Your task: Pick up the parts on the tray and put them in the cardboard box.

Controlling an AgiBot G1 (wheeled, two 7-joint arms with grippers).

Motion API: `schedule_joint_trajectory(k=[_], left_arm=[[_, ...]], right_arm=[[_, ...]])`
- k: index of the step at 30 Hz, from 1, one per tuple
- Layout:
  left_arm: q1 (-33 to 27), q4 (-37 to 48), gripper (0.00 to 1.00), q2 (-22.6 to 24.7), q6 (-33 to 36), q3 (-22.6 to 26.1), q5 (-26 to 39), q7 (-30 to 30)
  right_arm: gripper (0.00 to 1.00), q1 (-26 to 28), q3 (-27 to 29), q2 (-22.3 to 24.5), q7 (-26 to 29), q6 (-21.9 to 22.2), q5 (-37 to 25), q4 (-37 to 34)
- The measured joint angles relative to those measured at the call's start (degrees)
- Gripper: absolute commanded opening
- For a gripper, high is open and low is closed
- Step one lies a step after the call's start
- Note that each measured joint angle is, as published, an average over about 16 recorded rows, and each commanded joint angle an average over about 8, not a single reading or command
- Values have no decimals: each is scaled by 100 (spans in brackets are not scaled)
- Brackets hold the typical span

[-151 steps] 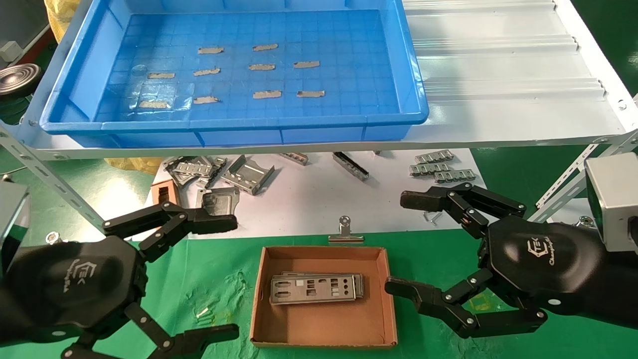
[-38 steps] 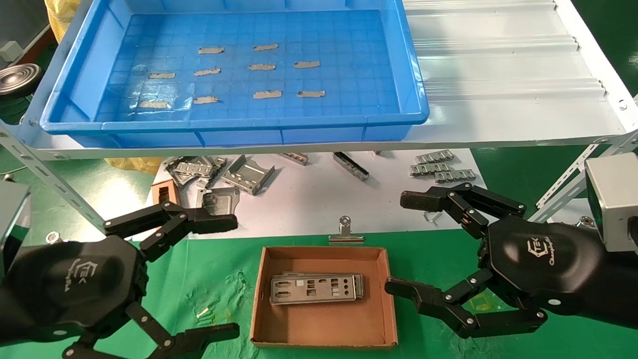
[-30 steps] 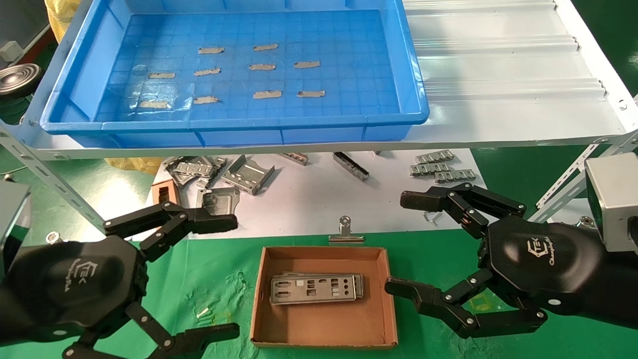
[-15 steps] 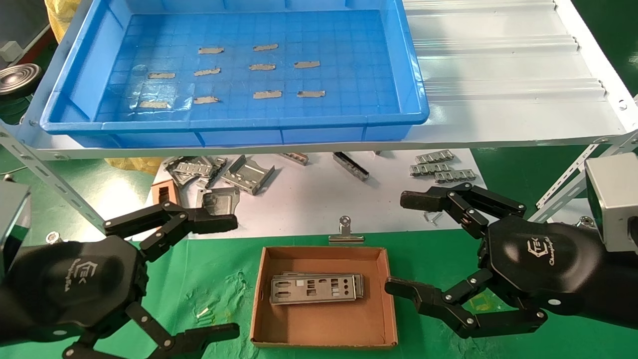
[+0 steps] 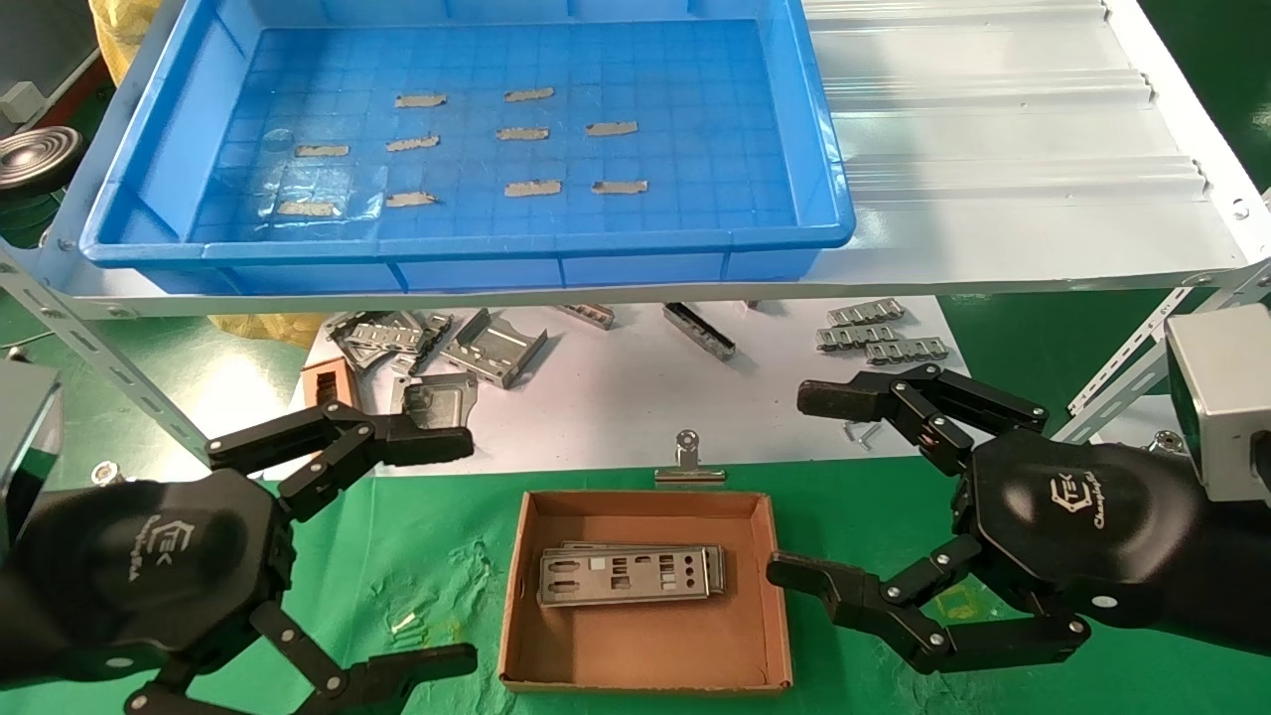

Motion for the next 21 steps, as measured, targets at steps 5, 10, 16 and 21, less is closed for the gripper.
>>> schedule_joint_trajectory(k=[5, 10, 16, 21], left_arm=[[0, 0, 100, 0, 0, 0, 0, 0], [0, 0, 100, 0, 0, 0, 0, 0], [0, 0, 100, 0, 0, 0, 0, 0], [0, 0, 100, 0, 0, 0, 0, 0]], right_arm=[[100, 0, 0, 0, 0, 0, 0, 0], [100, 0, 0, 0, 0, 0, 0, 0], [100, 0, 0, 0, 0, 0, 0, 0], [100, 0, 0, 0, 0, 0, 0, 0]])
